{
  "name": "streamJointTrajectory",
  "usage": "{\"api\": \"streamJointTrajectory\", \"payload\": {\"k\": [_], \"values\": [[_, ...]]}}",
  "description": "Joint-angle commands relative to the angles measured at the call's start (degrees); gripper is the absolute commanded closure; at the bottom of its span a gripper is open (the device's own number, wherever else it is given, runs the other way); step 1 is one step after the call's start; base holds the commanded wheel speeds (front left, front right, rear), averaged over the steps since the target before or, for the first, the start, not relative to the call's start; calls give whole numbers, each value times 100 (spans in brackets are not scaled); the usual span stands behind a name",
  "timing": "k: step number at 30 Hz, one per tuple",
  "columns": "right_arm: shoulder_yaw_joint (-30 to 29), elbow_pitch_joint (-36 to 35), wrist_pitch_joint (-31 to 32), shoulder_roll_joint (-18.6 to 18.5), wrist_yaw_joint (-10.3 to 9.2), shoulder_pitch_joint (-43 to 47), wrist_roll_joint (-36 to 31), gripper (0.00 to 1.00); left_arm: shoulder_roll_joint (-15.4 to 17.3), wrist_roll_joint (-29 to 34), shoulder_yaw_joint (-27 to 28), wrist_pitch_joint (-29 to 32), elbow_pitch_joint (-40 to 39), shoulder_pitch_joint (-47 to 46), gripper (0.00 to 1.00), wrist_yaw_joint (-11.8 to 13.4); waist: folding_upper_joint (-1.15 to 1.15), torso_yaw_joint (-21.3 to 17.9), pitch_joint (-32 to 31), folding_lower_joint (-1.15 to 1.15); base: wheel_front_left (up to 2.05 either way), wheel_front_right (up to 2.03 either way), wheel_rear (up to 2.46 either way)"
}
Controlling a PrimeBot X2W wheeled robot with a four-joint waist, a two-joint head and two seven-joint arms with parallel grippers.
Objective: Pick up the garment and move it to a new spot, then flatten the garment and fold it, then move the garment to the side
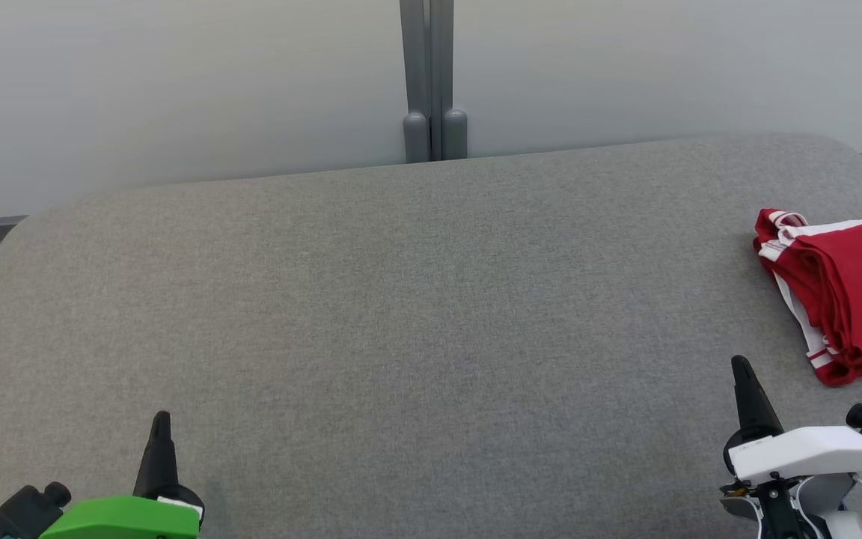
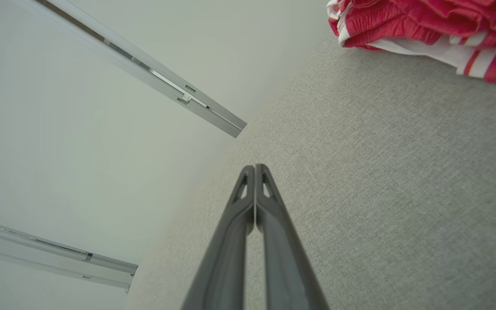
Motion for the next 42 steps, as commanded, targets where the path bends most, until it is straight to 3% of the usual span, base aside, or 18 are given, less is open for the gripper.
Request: {"api": "streamJointTrajectory", "payload": {"k": [1,42], "values": [[-21,-77,47,-35,-3,-159,204,100,28,-180,37,36,-40,-169,100,-41,0,0,4,0,0,0,0],[-88,-69,635,-39,-2,-388,2754,100,34,-2429,213,628,40,-644,100,-148,0,-3,105,0,0,0,0]]}}
